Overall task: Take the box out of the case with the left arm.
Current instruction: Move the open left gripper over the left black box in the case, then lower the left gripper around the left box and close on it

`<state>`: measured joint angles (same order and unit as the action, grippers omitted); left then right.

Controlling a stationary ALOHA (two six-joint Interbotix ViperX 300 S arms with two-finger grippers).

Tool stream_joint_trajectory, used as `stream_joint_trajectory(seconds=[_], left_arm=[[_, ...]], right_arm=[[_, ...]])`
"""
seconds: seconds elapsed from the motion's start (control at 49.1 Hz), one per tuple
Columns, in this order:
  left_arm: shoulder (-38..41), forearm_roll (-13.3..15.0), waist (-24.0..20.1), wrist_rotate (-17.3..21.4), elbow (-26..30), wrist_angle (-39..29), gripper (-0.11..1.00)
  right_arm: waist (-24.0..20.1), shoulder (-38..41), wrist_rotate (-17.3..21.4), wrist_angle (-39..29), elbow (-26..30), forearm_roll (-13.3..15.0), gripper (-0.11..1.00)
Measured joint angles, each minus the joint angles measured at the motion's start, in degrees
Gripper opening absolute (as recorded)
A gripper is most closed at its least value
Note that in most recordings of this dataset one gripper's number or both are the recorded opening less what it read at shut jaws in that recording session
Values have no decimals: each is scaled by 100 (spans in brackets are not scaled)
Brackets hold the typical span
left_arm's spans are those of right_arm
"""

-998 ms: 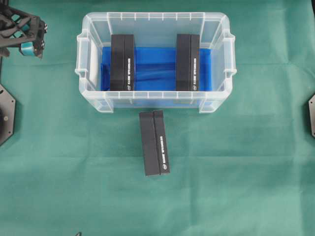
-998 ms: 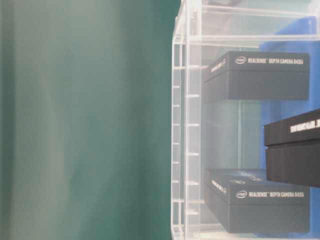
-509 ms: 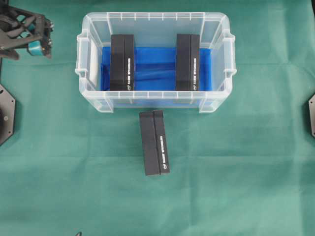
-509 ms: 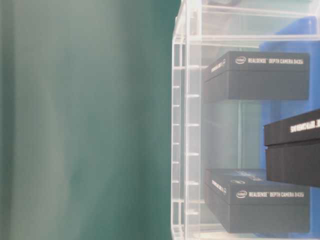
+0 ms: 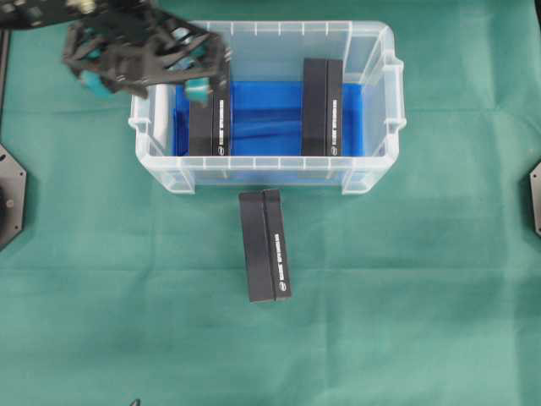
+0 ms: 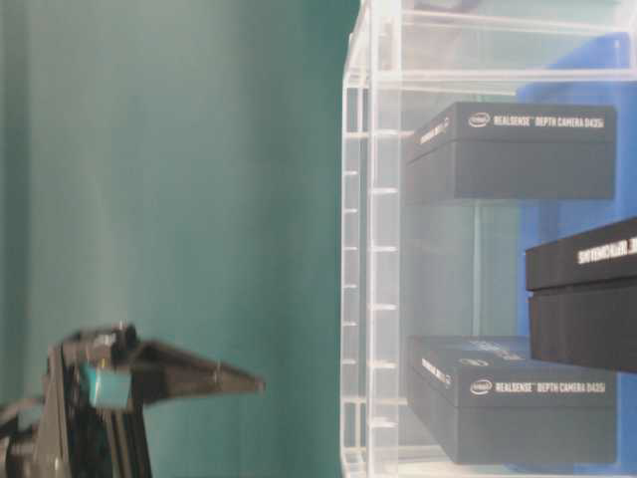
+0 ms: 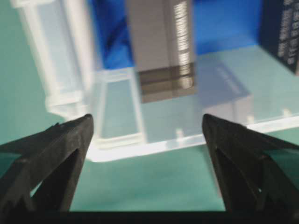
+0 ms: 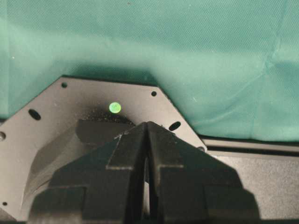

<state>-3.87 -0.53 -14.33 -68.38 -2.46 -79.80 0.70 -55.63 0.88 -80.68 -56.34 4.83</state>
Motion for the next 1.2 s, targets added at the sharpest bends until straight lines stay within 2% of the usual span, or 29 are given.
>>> stream_joint_trajectory(seconds=[0.285, 0.509, 1.201], left_arm=[[519, -9, 53, -97, 501, -26, 93], [615, 0, 79, -237, 501, -97, 93], [615, -35, 79, -264, 431, -79, 93]], right_arm=[[0, 0, 9, 0, 0, 0, -1], [0, 0, 9, 0, 0, 0, -1], [0, 0, 9, 0, 0, 0, -1]])
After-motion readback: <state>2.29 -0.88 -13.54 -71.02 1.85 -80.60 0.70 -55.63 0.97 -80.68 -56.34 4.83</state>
